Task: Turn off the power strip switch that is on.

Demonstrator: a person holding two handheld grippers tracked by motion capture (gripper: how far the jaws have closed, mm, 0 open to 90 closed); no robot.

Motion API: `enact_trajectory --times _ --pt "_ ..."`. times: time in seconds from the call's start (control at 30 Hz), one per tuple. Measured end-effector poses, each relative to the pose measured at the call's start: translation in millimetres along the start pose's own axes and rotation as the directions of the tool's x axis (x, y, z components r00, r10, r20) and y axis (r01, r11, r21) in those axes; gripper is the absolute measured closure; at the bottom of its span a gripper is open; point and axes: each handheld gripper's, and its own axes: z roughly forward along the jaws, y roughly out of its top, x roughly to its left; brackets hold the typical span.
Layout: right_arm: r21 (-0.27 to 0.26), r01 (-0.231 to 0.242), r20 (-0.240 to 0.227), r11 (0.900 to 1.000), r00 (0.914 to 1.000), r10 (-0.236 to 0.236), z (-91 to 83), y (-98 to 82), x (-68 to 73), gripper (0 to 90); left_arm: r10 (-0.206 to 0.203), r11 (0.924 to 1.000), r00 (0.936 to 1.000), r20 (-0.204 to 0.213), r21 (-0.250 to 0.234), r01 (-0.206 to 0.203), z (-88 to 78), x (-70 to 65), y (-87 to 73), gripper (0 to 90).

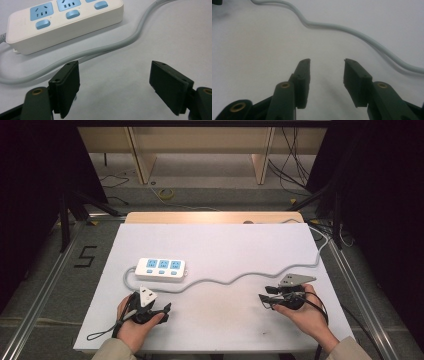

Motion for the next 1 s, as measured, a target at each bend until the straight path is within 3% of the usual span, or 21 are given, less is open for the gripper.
enact_trajectory --times 0.43,0.87,1.0 --pt "-0.056 -0.027 0.040 0.998 0.9988 0.030 -19.4 -27.9 -2.1 47.9 0.008 1.0000 1.0000 0.002 0.004 -0.008 0.0 0.3 -0.1 24.3" --pt "-0.100 -0.039 0.043 0.994 0.9981 0.043 -20.9 -28.8 -2.7 43.0 0.023 0.9997 0.9996 0.019 0.004 -0.023 1.5 -3.6 0.9 24.2" --pt "-0.101 -0.039 0.042 0.994 0.9982 0.044 -20.7 -29.0 -2.4 42.0 0.021 0.9998 0.9987 0.047 -0.001 -0.020 3.3 -8.4 2.5 24.1"
